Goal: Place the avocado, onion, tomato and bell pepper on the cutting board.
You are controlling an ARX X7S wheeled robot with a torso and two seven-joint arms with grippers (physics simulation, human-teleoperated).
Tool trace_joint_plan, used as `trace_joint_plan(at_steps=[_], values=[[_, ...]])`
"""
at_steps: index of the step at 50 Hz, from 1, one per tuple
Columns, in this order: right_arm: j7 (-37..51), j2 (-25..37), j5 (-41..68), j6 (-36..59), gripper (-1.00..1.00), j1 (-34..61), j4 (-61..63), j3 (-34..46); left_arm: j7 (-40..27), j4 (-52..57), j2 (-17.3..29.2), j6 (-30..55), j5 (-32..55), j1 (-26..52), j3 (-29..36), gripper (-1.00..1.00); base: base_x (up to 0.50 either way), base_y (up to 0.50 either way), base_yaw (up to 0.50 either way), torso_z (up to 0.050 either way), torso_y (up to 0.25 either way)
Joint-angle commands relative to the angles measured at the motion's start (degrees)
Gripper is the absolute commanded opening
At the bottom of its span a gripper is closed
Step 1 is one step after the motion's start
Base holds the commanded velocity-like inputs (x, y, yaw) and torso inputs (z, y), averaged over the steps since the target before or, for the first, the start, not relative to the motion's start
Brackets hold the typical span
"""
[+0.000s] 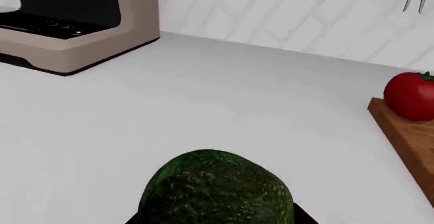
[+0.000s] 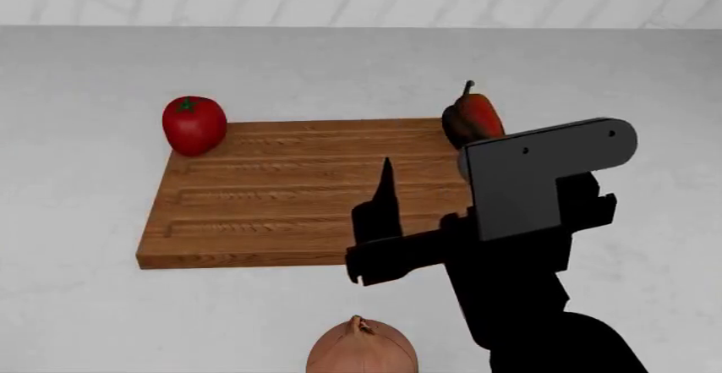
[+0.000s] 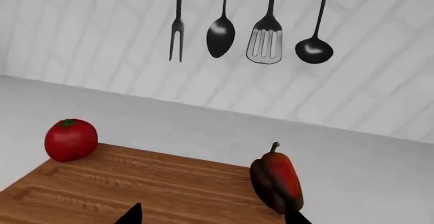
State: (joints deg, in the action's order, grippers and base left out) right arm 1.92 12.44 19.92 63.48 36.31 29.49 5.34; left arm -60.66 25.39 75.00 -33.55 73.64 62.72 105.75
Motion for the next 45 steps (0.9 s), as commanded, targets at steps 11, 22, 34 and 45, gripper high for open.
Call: trace_joint_plan(at_steps=[11, 22, 34, 45], values=[[2.9, 1.0, 14.5, 26.5, 1.0, 2.5, 22.9, -12.2, -1.9, 7.2, 0.6, -12.4, -7.4, 2.1, -4.9, -1.0, 0.0, 0.0, 0.0, 0.0, 0.0], [42.7, 14.6, 75.6, 22.9, 1.0, 6.4, 13.4, -20.2, 1.6, 7.5, 0.1, -15.8, -5.0, 2.3, -6.1, -1.0, 0.0, 0.0, 0.0, 0.0, 0.0], [39.0, 17.0, 76.8, 22.5, 1.0, 1.6, 14.9, -19.6, 1.9, 8.8, 0.7, -15.8, -4.2, 4.0, -8.0, -1.0, 0.0, 0.0, 0.0, 0.0, 0.0], [34.8, 16.8, 74.4, 22.2, 1.0, -1.2, 16.3, -16.5, 1.7, 8.9, 0.0, -14.9, -4.8, 3.7, -8.2, -1.0, 0.0, 0.0, 0.0, 0.0, 0.0]])
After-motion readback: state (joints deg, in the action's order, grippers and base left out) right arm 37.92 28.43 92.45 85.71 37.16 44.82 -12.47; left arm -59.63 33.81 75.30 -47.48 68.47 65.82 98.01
